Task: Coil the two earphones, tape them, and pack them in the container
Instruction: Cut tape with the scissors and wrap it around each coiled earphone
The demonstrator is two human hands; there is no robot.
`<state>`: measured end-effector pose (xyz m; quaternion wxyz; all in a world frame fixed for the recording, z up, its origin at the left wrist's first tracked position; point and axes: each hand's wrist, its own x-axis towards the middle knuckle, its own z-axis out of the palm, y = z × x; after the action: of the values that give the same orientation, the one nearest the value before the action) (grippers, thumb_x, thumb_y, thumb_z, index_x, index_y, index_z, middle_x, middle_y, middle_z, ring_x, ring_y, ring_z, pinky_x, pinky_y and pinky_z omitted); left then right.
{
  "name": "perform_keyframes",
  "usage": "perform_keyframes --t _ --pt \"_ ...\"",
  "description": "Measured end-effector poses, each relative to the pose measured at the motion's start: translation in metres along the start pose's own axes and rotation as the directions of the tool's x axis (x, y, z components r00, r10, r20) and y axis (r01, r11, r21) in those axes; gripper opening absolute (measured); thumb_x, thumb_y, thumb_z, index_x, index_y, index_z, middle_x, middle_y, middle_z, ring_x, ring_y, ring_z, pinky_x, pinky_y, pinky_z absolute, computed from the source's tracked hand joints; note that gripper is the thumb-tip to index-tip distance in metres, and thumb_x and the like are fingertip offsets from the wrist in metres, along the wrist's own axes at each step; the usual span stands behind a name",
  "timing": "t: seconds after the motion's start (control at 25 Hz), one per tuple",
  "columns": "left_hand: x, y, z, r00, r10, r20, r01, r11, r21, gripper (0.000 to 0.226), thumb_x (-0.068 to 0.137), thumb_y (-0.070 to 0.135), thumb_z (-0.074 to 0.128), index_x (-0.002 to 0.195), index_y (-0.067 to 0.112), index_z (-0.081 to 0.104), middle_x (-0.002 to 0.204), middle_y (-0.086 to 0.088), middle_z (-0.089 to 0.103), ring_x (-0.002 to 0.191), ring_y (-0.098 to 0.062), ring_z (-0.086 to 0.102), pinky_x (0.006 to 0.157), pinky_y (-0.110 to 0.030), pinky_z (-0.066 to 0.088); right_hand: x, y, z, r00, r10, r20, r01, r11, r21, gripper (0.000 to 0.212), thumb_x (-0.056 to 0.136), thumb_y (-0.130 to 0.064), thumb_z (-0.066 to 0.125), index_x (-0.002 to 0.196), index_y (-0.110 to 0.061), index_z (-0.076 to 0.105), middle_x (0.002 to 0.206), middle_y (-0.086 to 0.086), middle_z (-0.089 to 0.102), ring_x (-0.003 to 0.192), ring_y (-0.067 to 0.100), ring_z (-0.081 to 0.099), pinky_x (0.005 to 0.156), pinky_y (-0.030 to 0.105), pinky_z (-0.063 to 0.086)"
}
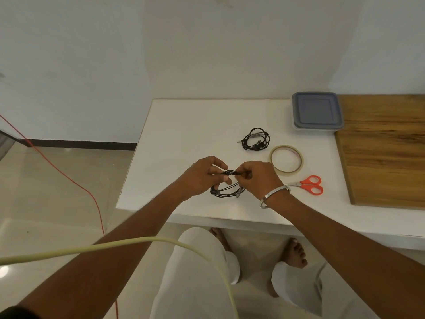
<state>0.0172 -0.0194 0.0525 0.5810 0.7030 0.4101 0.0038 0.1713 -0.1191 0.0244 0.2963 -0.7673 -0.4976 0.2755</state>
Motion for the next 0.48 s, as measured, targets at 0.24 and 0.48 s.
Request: perform_keyframes --t 0.24,0.48 --pt "-0.0020 -0.0023 -0.0007 1.000 -0.004 -0.003 0.004 1.000 0.008 0.022 0.089 0.013 0.067 0.107 0.015 0.056 0.087 0.002 0.077 0.057 -0.010 0.055 0.059 -0.021 0.053 -0.0001 0.0032 0.0013 1.000 0.006 0.027 -0.008 0.998 0.065 0.011 0.084 -0.020 0.067 0.092 -0.016 0.073 0.072 -0.001 0.067 0.062 0.009 0.060 0.066 0.015 0.047" --pt "-0.0021 -0.0044 -0.0052 0.999 0.035 0.003 -0.035 0.996 0.077 0.023 0.087 0.016 0.069 0.107 0.018 0.056 0.087 0.003 0.077 0.063 -0.015 0.058 0.072 -0.033 0.057 0.0005 0.0078 -0.0057 0.951 0.104 0.292 -0.223 0.883 0.414 0.006 0.084 -0.013 0.068 0.088 -0.016 0.070 0.078 0.007 0.068 0.068 0.015 0.068 0.066 0.023 0.059"
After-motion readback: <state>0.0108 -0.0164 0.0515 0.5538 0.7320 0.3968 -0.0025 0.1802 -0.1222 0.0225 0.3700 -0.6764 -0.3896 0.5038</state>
